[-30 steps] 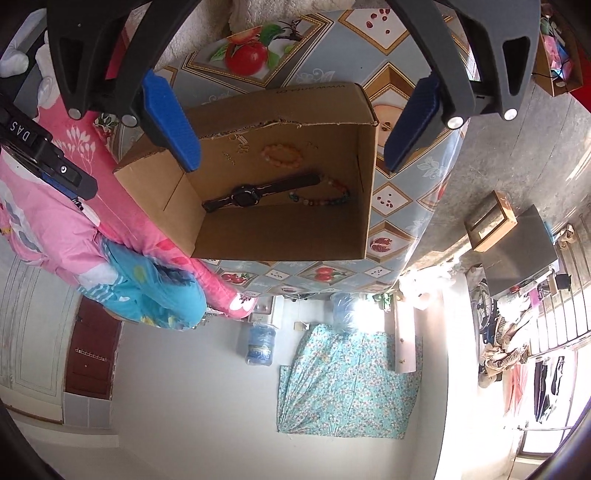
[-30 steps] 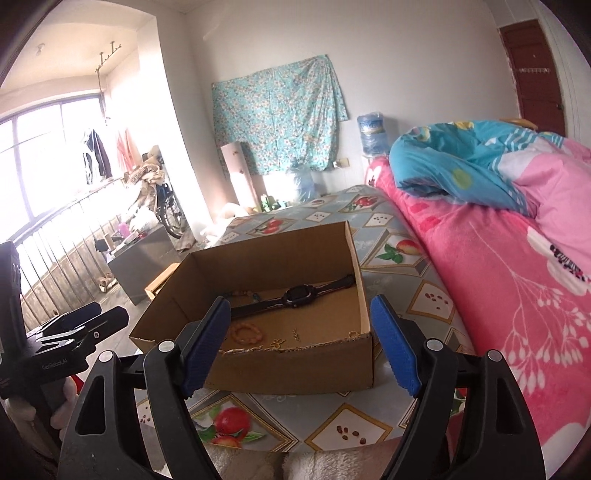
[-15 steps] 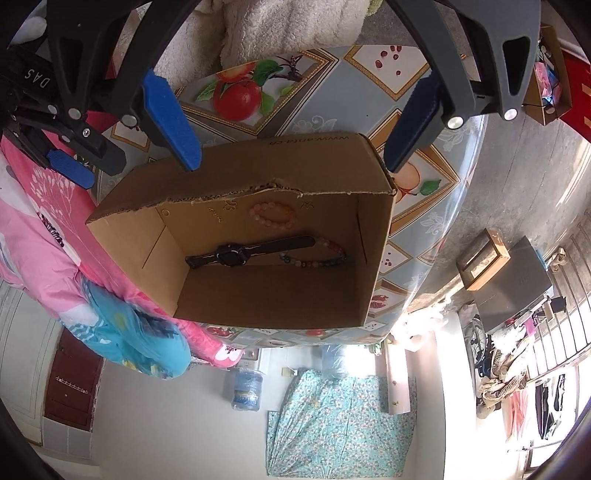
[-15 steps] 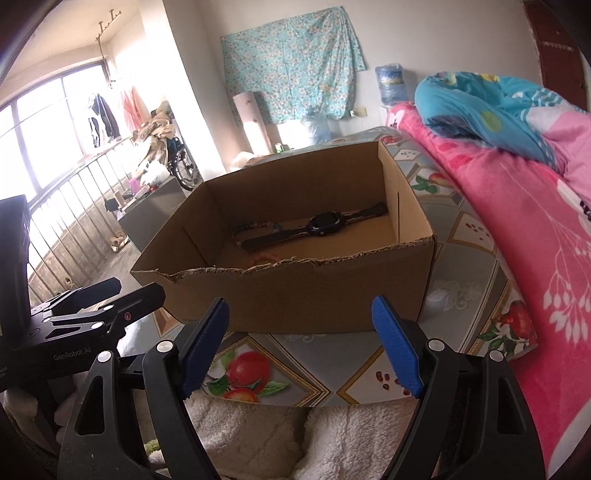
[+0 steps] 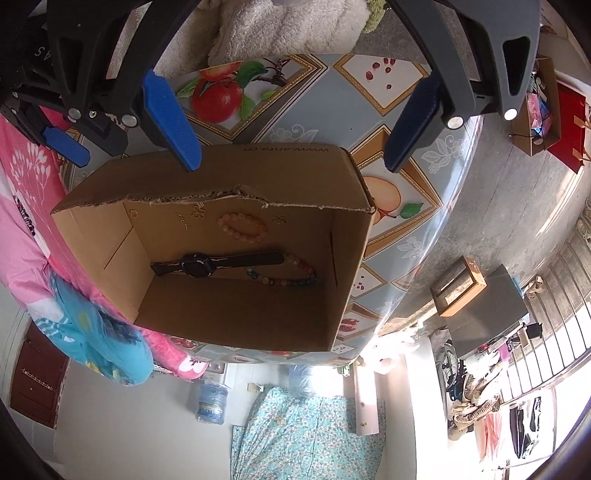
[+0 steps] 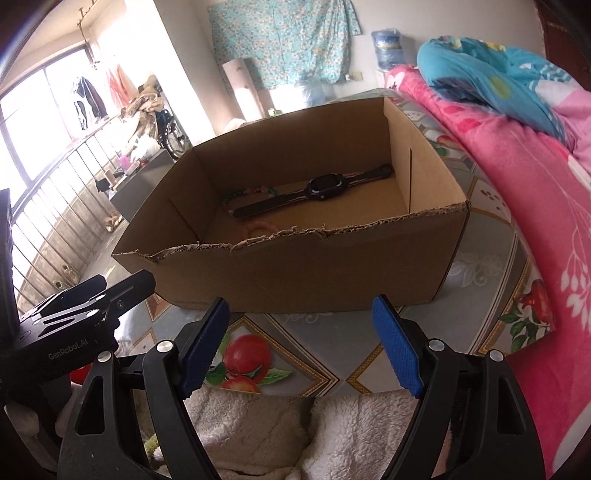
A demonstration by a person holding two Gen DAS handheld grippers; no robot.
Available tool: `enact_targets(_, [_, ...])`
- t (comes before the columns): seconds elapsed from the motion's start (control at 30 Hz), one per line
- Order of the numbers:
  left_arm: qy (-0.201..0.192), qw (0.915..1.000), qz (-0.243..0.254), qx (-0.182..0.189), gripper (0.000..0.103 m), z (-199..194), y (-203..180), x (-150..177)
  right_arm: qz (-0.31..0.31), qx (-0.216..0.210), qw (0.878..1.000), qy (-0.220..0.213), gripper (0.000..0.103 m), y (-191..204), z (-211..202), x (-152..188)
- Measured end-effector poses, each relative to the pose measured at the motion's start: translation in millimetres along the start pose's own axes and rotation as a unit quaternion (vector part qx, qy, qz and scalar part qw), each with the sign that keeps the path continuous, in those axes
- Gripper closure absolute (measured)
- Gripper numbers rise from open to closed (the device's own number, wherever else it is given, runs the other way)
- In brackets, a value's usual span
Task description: Organize jewelry
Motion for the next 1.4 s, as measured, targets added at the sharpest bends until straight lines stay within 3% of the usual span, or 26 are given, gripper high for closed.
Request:
enact_targets(0.63, [0.032, 0.9995, -0.004, -0.002, 0.006, 24.3, -9.9, -11.8, 0.002, 0.036, 0.999, 0.030, 0.027, -5.0, 14.1, -18.7])
enact_targets(1.4, [0.045, 0.9990, 0.004, -0.006, 0.006, 31.1, -16.2, -8.9, 0.011, 0.042, 0.998, 0.038, 0.027, -8.7, 17.9, -17.5])
Point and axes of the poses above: each gripper's, at about its wrist camera, not at the fingertips, and z roughly the way its jaws point, y to its left, x to its underside, the point moved 2 cm from there along z, roughly the way its jaws point, and after that the axes turned 8 degrees about y, right-handed, at the moved point
